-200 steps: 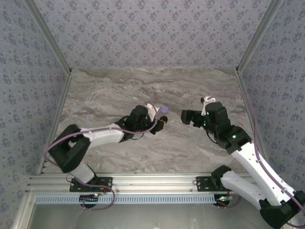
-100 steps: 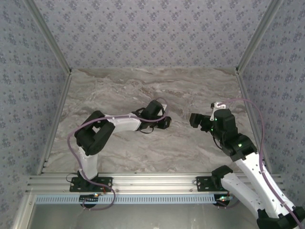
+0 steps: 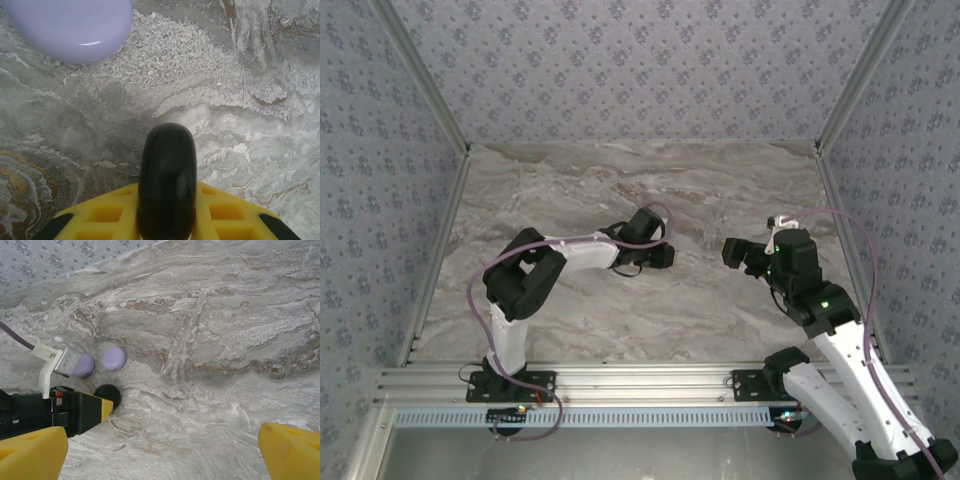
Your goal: Insert wireless bluetooth earbuds into charging case
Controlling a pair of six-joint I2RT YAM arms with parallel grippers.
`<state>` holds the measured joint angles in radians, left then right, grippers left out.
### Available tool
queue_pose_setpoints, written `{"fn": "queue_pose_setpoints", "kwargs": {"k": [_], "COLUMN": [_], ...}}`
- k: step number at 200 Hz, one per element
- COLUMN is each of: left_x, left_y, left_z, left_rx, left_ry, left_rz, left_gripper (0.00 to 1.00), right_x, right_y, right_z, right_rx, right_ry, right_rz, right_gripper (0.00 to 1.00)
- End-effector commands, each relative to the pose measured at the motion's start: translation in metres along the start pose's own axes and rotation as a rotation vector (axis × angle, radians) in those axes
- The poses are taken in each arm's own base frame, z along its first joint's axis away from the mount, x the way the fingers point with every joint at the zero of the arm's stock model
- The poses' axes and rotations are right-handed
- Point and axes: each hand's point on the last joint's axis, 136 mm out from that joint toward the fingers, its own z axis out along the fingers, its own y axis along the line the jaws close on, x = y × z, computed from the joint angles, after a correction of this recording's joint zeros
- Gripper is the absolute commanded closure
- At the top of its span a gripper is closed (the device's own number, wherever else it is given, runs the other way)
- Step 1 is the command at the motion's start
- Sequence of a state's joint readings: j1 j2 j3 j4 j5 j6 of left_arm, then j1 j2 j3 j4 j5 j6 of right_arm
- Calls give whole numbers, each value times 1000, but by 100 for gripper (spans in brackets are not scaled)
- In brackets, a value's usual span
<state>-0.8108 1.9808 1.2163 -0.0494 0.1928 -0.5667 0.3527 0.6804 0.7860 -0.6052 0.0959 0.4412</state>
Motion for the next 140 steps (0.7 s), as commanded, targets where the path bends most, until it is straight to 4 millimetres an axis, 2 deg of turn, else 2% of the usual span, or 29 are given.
{"fn": "queue_pose_setpoints", "kwargs": {"k": [1, 25, 67, 105, 140], "left_x": [-6, -9, -23, -38, -51], "left_y": [-1, -2, -4, -10, -10], "left_z": [-2, -7, -31, -64, -110], "left_rx": [-13, -22, -66, -86, -112], "left_ry": [6, 0, -46, -125, -269], "left_rz": [9, 26, 79, 123, 169], "left_gripper": [70, 64, 57, 50, 41], "right_x": [0, -2, 1, 2, -5], "right_y": [0, -2, -7, -20, -37], "right_z": [-3, -4, -7, -14, -20], "right_rx": [-9, -3, 12, 61, 138], "right_ry": [2, 2, 20, 20, -30], "right_rz": [-13, -14, -29, -59, -91], "right_gripper": [0, 0, 0, 0, 0]}}
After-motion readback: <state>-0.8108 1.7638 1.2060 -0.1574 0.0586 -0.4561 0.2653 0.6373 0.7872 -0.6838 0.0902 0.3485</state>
